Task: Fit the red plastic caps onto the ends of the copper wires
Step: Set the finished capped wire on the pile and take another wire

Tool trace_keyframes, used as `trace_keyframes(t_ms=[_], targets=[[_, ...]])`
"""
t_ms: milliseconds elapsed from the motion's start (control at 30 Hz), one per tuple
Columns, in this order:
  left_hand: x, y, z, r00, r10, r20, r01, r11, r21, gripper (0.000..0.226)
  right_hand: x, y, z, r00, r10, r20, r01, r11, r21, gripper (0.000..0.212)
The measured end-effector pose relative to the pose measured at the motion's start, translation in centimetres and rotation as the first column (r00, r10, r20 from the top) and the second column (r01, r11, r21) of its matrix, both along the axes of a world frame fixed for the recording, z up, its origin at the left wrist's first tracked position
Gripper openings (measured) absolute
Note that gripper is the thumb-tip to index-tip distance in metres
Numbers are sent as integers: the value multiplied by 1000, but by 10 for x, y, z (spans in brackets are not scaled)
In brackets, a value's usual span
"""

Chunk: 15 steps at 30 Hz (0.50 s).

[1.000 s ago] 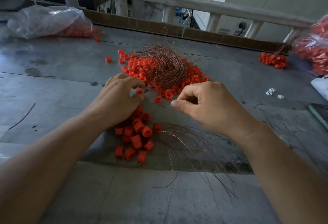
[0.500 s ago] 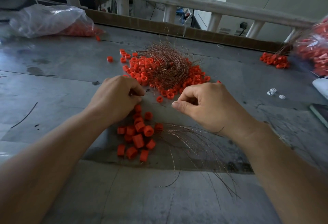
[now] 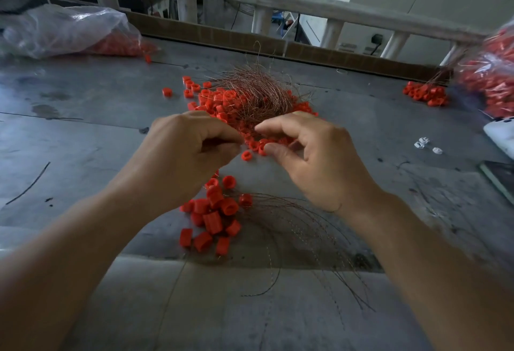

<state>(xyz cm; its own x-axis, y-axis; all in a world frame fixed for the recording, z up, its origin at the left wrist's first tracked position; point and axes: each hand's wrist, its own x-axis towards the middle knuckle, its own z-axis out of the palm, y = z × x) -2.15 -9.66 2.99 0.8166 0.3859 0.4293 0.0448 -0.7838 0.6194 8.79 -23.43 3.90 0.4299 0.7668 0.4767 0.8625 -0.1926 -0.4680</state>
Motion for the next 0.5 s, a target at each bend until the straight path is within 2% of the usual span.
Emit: trace_keyframes(t_ms=[133,267,400,500], targets=[[-2,-7,5,993,-105,44,106,994,-12,26,-4,5,-7,998,52,-30,-53,997,-47,24],[-3,-8,7,989,-138,56,139,990,-11,25,1,6,-8,997,56,-50,-54,998,32,12],[-2,-4,5,997,-56,52,56,998,-6,19,3,5,-5,999,51,-9,-50,989,137,10],[-1,1,3,994,98,51,-96,995,-31,16,4,3,0,999,5,35,-14,970,241,11]])
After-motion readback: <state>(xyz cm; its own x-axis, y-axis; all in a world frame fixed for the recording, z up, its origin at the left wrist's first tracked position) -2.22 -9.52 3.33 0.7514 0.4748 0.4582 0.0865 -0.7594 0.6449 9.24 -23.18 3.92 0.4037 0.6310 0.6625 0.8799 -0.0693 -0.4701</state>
